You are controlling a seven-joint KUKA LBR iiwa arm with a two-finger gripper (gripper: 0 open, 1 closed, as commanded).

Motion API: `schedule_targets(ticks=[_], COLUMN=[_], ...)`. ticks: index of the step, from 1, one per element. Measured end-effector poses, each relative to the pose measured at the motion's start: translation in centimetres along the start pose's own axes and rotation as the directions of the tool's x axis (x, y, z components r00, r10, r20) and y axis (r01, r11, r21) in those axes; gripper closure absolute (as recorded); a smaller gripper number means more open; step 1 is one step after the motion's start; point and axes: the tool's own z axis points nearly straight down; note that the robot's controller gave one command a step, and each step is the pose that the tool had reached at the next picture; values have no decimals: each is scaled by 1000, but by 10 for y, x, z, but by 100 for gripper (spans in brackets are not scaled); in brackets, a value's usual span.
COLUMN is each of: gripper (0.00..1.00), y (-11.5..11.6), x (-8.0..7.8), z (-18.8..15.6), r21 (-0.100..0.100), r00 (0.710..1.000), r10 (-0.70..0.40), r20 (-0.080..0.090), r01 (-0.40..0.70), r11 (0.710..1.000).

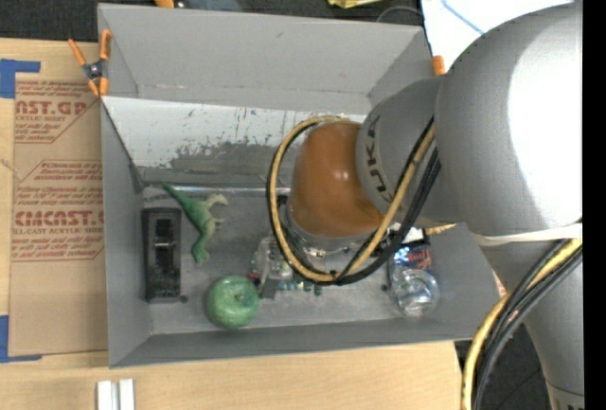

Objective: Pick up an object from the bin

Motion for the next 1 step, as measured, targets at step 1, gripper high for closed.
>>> schedule_targets(ticks=[1], gripper=[100], y=[0], x=[0], z=[0], r21=[0], r00=[1000], r10=[0], r20=[0], r01=[0], r11=[1000])
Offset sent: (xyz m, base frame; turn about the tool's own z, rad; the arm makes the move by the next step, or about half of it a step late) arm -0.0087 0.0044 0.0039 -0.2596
